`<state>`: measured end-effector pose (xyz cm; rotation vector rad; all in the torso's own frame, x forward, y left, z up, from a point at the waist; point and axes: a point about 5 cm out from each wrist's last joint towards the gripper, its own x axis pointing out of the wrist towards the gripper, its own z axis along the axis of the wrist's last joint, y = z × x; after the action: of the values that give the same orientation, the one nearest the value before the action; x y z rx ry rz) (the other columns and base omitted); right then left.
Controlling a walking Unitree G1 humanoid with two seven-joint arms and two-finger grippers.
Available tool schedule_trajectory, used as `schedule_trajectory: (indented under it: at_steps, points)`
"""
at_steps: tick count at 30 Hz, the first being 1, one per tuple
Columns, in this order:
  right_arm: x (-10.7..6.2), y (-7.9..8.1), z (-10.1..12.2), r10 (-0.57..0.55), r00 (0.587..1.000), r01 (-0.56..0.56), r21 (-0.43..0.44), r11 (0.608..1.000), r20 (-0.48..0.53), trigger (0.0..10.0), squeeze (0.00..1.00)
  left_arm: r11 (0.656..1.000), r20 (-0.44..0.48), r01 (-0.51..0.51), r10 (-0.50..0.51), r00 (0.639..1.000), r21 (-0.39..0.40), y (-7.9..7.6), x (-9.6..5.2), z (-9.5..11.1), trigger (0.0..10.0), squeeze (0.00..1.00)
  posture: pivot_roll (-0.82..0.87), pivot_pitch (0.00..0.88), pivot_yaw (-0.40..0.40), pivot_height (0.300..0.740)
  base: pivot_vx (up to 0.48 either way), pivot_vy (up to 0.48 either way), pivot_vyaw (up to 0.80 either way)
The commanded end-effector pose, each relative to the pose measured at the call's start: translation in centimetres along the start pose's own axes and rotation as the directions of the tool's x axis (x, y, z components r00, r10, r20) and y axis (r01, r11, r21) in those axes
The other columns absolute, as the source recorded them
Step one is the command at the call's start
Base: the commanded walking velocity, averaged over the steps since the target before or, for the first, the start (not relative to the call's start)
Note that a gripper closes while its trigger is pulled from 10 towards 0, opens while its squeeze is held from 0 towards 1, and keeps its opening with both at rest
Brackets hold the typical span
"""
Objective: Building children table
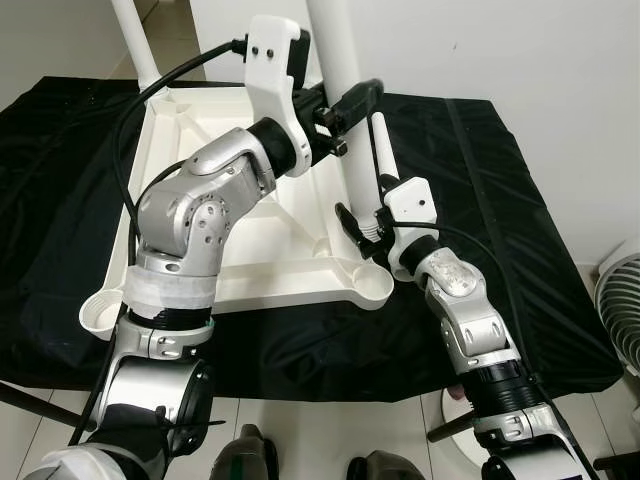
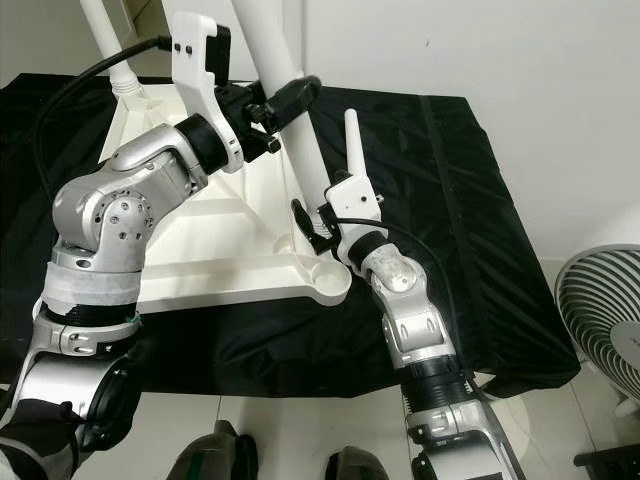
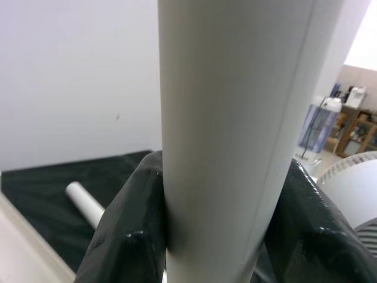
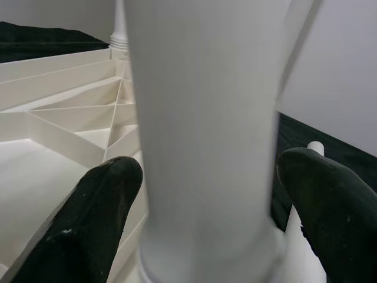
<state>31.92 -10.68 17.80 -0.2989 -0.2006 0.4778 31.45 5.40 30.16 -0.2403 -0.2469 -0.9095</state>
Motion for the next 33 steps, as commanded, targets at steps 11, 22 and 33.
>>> schedule_trajectory:
  at_steps: [11, 22, 33]
  points:
    - [1.1, -0.8, 0.8, -0.099, 0.994, 0.096, -0.051, 0.994, -0.045, 10.0, 0.0, 0.999, 0.036, 0.013, -0.015, 0.999, 0.04, -2.2, 0.6, -0.5, 10.0, 0.0, -0.03, 0.01, -0.008, 0.74, 0.0, 0.0, 0.0]
    - [1.5, -0.3, 1.9, -0.093, 0.995, 0.091, -0.062, 0.994, -0.033, 10.0, 0.0, 0.998, 0.028, 0.015, -0.017, 0.999, 0.063, -2.6, 0.8, -0.9, 10.0, 0.0, -0.03, 0.005, -0.009, 0.74, 0.0, 0.0, 0.0]
    - [1.4, 0.1, 2.6, -0.086, 0.996, 0.085, -0.059, 0.995, -0.016, 9.9, 0.0, 0.998, 0.036, 0.018, -0.02, 0.999, 0.063, -2.8, 1.0, -1.0, 10.0, 0.0, -0.03, 0.0, -0.005, 0.74, 0.0, 0.0, 0.0]
